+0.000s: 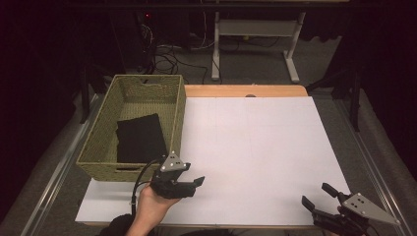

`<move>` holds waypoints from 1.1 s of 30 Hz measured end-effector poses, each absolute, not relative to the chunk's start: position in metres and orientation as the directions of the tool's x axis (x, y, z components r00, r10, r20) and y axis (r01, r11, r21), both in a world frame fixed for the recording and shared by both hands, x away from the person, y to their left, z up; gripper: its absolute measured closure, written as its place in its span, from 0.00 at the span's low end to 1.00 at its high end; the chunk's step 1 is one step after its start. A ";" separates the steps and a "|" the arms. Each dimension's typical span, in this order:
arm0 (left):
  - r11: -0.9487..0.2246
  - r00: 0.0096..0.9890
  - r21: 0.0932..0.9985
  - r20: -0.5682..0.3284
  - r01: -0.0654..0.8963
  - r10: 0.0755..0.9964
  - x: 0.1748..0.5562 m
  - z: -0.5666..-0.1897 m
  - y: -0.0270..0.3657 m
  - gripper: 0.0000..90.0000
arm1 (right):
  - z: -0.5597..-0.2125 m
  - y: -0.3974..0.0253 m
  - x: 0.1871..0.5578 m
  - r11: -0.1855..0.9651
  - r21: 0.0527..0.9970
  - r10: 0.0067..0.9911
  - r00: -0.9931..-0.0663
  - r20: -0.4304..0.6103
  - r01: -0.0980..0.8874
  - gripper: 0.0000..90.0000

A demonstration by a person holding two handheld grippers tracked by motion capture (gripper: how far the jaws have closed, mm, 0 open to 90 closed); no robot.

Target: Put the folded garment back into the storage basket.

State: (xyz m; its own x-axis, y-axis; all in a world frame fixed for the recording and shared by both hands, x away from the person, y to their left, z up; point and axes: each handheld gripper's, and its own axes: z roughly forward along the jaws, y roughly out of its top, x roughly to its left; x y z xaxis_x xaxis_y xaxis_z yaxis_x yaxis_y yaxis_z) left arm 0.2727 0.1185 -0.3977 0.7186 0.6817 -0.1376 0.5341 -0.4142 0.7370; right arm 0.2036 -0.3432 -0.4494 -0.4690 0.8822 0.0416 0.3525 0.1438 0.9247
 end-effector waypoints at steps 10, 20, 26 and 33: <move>-0.406 0.717 0.744 -0.139 0.531 0.683 0.265 -0.401 0.129 0.36 | -0.450 -0.343 0.204 0.146 0.924 0.882 -0.469 0.040 0.353 0.20; -0.397 0.713 0.743 -0.151 0.539 0.685 0.256 -0.406 0.142 0.36 | -0.450 -0.343 0.204 0.143 0.924 0.883 -0.467 0.042 0.354 0.20; -0.397 0.709 0.744 -0.144 0.537 0.690 0.249 -0.411 0.151 0.36 | -0.450 -0.343 0.204 0.142 0.924 0.884 -0.466 0.043 0.355 0.20; -0.379 0.697 0.756 -0.140 0.534 0.703 0.243 -0.413 0.164 0.36 | -0.450 -0.343 0.204 0.143 0.924 0.884 -0.466 0.042 0.355 0.20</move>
